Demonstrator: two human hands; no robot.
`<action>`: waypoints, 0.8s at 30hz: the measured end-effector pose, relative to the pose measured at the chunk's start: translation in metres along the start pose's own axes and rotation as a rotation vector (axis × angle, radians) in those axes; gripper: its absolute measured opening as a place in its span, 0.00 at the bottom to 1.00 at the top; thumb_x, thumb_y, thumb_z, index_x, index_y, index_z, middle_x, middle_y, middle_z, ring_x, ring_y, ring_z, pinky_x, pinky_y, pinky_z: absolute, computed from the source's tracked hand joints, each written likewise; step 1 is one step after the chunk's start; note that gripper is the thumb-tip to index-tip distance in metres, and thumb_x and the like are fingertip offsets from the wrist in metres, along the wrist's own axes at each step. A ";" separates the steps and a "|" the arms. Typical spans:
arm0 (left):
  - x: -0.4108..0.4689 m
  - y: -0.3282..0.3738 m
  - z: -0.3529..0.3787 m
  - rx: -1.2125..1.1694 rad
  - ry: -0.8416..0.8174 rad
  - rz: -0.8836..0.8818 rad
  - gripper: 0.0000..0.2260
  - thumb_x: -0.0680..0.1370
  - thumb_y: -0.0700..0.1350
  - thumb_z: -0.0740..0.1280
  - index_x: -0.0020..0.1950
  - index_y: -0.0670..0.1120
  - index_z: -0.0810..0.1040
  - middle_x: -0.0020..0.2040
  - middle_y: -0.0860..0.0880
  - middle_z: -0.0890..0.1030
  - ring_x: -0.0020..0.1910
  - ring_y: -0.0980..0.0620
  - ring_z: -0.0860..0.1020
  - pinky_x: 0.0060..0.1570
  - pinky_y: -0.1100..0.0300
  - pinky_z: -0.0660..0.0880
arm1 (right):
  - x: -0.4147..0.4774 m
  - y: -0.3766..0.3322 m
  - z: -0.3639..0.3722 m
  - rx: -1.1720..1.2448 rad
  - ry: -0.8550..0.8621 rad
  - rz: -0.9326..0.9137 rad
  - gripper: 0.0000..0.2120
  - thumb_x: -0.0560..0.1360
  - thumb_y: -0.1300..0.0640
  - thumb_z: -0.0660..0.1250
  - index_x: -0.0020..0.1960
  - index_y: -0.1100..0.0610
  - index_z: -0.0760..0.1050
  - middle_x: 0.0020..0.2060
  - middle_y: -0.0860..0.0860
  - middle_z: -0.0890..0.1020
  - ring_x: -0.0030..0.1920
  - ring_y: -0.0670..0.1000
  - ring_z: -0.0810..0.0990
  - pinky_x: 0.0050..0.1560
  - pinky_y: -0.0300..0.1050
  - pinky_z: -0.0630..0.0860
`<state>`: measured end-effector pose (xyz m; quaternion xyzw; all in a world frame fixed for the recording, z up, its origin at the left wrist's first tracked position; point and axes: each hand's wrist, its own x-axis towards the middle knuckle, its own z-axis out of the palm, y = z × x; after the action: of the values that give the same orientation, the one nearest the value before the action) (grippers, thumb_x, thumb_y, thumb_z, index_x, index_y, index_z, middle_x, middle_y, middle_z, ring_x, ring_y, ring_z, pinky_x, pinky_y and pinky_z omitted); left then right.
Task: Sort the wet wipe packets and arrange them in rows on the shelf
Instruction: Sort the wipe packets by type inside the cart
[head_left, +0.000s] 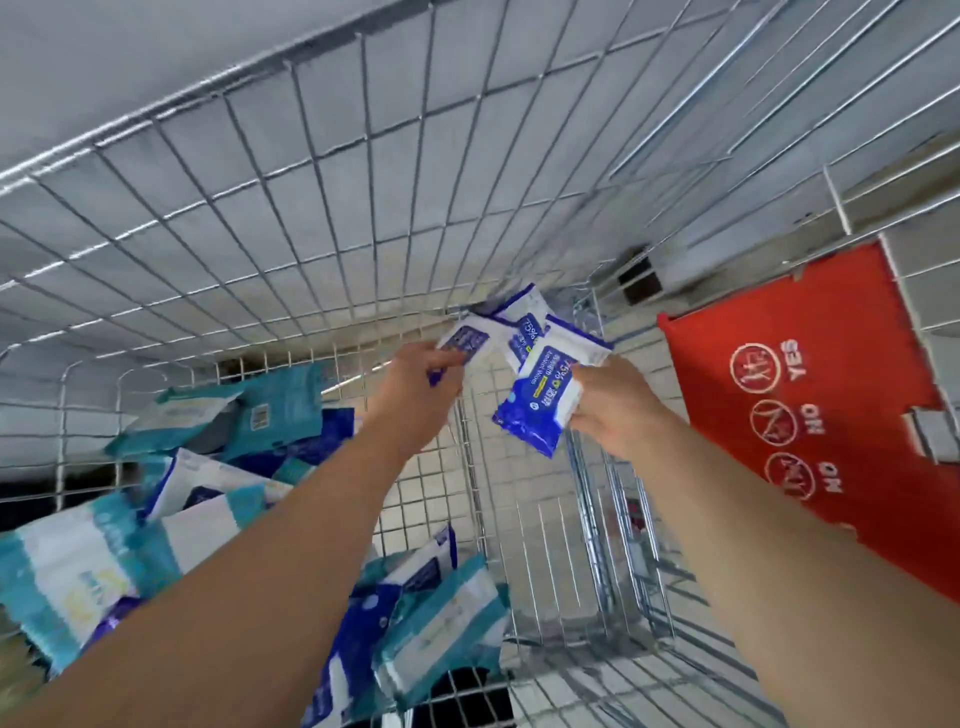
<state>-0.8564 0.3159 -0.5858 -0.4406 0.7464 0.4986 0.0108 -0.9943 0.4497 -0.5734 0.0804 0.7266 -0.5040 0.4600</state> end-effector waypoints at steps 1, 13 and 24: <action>0.005 -0.007 0.008 0.065 -0.055 -0.007 0.10 0.79 0.44 0.64 0.57 0.47 0.82 0.59 0.46 0.77 0.51 0.50 0.78 0.43 0.66 0.67 | 0.003 0.005 -0.001 -0.016 -0.015 0.006 0.22 0.64 0.61 0.62 0.57 0.66 0.74 0.44 0.59 0.79 0.44 0.55 0.77 0.44 0.49 0.70; -0.007 -0.022 -0.008 0.225 -0.246 0.042 0.20 0.78 0.43 0.65 0.70 0.51 0.70 0.69 0.50 0.70 0.70 0.49 0.67 0.69 0.57 0.62 | 0.009 0.025 0.006 -0.611 0.014 -0.095 0.35 0.78 0.63 0.62 0.77 0.55 0.46 0.47 0.52 0.75 0.39 0.49 0.75 0.25 0.38 0.67; -0.128 -0.042 -0.061 0.711 -0.390 0.006 0.20 0.75 0.55 0.69 0.66 0.57 0.74 0.62 0.52 0.78 0.60 0.50 0.74 0.60 0.59 0.68 | -0.101 0.091 0.029 -1.274 -0.548 -0.236 0.24 0.76 0.57 0.68 0.71 0.55 0.68 0.68 0.52 0.71 0.67 0.52 0.70 0.68 0.44 0.66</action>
<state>-0.7240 0.3480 -0.5273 -0.3042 0.8577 0.2834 0.3025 -0.8669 0.5053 -0.5596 -0.4141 0.7420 -0.0289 0.5264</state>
